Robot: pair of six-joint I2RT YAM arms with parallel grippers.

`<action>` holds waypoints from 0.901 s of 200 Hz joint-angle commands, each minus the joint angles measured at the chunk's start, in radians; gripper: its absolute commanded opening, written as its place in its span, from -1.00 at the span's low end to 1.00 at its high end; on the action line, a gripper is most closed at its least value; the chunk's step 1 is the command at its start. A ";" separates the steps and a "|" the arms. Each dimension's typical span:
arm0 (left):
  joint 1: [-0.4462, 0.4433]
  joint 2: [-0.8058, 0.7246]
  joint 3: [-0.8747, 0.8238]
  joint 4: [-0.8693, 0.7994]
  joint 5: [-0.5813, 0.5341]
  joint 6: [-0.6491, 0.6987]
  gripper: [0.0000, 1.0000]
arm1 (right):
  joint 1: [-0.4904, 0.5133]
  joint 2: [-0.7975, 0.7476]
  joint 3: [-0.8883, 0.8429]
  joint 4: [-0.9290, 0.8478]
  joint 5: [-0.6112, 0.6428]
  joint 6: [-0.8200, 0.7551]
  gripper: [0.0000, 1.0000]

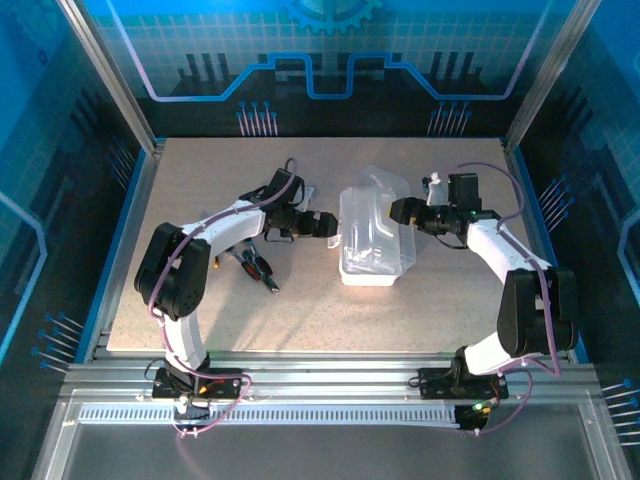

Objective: Pack the tool kit

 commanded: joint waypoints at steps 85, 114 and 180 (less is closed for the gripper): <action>-0.007 -0.079 0.023 0.289 0.312 -0.204 0.99 | -0.067 -0.024 -0.070 0.161 -0.171 0.085 0.52; -0.026 -0.065 0.047 0.346 0.349 -0.254 0.99 | -0.072 -0.021 -0.101 0.185 -0.183 0.097 0.52; -0.081 0.007 0.107 0.453 0.390 -0.342 0.99 | -0.073 -0.013 -0.101 0.204 -0.201 0.101 0.53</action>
